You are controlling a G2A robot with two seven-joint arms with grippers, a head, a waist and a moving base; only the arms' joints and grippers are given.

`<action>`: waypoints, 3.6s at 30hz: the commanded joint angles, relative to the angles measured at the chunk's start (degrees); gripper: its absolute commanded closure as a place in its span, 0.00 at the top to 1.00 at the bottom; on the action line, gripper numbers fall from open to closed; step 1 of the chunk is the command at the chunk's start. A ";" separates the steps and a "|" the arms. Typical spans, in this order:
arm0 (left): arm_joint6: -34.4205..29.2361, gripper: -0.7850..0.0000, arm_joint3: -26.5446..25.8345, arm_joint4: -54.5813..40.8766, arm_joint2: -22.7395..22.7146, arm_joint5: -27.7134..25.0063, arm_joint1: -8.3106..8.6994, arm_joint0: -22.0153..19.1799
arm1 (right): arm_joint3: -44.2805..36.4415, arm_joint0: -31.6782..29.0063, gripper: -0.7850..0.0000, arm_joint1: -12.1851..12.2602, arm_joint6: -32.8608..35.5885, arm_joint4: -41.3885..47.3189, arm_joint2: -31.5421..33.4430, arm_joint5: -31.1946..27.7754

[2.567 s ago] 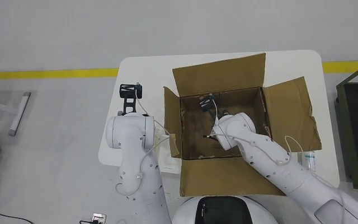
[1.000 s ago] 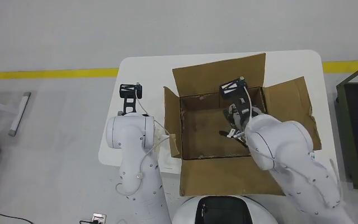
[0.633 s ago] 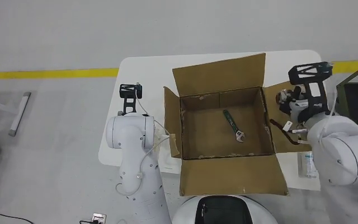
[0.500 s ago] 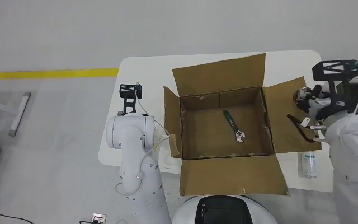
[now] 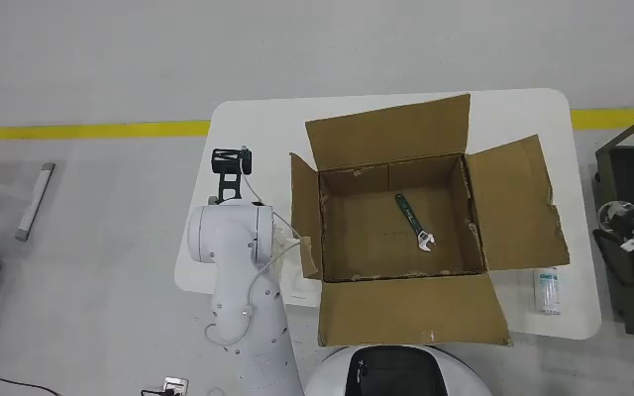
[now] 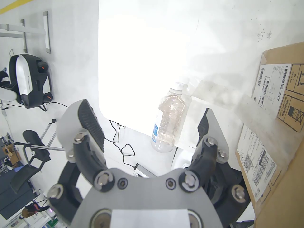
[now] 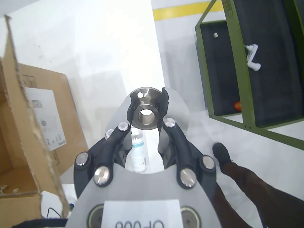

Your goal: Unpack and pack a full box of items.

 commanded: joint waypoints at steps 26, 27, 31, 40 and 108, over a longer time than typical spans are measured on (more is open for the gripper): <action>0.00 1.00 0.00 0.00 0.00 0.00 0.00 0.00 | 16.94 -1.92 0.00 0.78 2.34 -4.03 -5.74 -1.27; 0.00 1.00 0.00 0.00 0.00 0.00 0.00 0.00 | 17.14 -1.78 0.00 0.80 2.41 -4.12 -6.03 -1.21; 0.00 1.00 0.00 0.00 0.00 0.00 0.00 0.00 | 18.11 -1.43 0.08 0.88 2.80 -4.57 -7.36 -1.08; 0.00 1.00 0.00 0.00 0.00 0.00 0.00 0.00 | 18.15 -1.29 0.33 0.99 3.97 -5.80 -9.06 0.41; 0.00 1.00 0.00 0.00 0.00 0.00 0.00 0.00 | 43.96 37.71 0.42 -3.02 4.85 -5.67 -58.07 3.69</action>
